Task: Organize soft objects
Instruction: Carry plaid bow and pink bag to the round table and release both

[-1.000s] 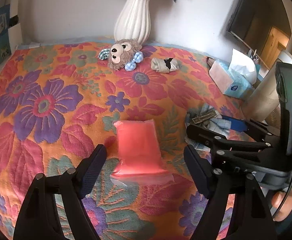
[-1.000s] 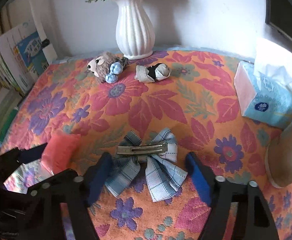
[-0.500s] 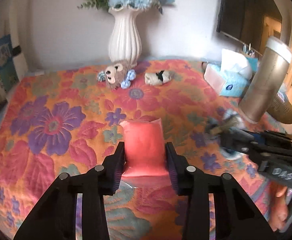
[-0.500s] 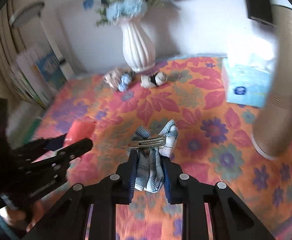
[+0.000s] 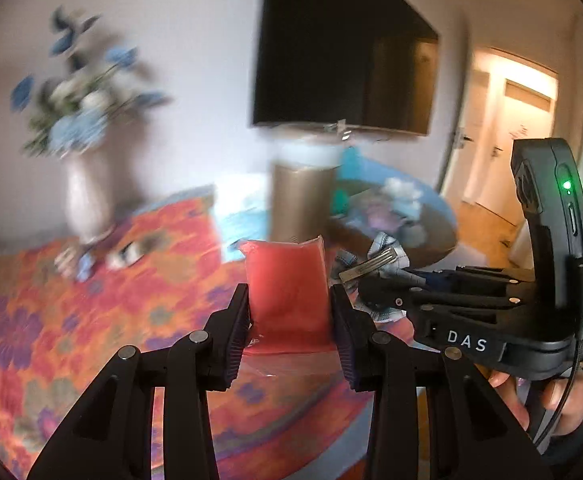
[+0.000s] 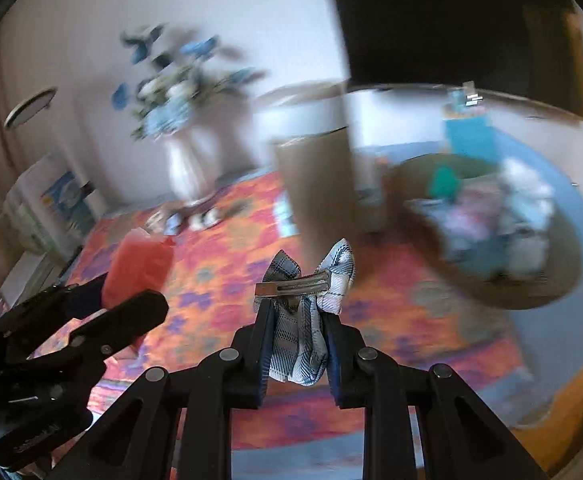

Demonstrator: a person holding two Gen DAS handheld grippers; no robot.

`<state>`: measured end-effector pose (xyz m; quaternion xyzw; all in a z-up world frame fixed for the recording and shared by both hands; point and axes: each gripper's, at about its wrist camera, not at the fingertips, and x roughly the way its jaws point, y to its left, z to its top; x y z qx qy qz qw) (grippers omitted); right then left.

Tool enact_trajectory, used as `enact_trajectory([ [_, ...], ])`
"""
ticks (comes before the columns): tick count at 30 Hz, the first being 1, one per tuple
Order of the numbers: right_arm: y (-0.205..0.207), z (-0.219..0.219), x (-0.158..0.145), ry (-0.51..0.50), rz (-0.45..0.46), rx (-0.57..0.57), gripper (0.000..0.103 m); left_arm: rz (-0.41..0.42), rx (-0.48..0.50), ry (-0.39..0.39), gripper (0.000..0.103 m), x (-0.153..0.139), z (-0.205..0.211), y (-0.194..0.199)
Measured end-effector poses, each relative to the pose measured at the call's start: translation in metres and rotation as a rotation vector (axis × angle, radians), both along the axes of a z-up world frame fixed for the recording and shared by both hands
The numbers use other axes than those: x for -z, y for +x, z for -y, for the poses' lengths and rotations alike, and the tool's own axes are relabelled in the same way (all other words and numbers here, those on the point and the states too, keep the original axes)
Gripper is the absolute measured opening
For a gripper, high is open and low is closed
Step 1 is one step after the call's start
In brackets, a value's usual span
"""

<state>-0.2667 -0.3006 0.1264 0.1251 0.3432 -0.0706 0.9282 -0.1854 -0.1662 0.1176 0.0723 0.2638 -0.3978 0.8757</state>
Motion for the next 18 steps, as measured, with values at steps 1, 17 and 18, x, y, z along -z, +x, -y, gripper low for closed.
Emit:
enact_trajectory([
  [1,-0.005,0.007,-0.003,-0.015,0.007,0.020,0.022,0.010,0.018,0.001,0.036,-0.003,0.012,-0.004],
  [17,-0.020,0.114,-0.016,-0.225,-0.001,0.270,0.022,0.023,0.139,0.022,0.036,-0.007,0.154,-0.001],
  [18,-0.018,0.117,-0.015,-0.228,-0.006,0.274,0.022,0.028,0.132,0.029,0.036,-0.006,0.159,0.001],
])
